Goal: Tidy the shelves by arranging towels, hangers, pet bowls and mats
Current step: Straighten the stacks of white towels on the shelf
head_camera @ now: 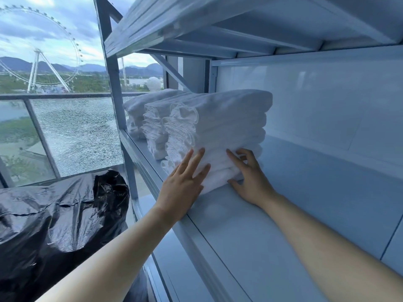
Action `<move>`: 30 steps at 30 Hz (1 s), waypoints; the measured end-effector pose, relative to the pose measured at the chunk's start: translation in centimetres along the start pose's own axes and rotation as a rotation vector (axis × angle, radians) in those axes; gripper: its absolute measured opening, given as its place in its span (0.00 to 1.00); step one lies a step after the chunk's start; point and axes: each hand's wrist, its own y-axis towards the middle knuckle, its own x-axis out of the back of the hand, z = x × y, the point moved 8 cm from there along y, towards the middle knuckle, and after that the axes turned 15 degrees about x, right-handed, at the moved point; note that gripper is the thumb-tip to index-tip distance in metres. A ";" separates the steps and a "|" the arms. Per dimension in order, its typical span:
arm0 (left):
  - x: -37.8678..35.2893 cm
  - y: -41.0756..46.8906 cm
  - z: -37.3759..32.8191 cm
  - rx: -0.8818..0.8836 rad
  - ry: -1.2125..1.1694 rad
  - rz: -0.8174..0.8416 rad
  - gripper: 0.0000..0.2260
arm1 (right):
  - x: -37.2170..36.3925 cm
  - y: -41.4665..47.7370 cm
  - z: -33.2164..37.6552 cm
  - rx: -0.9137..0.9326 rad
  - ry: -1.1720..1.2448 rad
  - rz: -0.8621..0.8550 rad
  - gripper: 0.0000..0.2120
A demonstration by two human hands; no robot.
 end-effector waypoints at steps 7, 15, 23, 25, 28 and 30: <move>0.0 -0.3 0.3 0.015 -0.074 0.063 0.24 | 0.1 -0.4 0.0 -0.033 -0.008 -0.053 0.33; -0.2 0.0 0.6 0.056 -0.073 0.059 0.22 | -0.5 0.2 -0.3 -0.072 0.048 -0.010 0.35; 0.2 0.0 0.2 0.033 -0.064 0.069 0.16 | 0.4 -1.2 0.8 -0.139 -0.065 0.117 0.31; 0.7 -0.1 0.0 0.007 -0.044 0.029 0.15 | 1.5 -1.7 1.8 -0.148 -0.082 0.120 0.31; 1.7 -0.6 -0.4 -0.088 -0.091 -0.076 0.13 | 2.8 -2.9 3.5 -0.165 -0.140 0.142 0.29; 2.3 -1.0 -1.0 -0.194 -0.143 -0.133 0.12 | 3.4 -3.8 4.5 -0.187 -0.175 0.153 0.28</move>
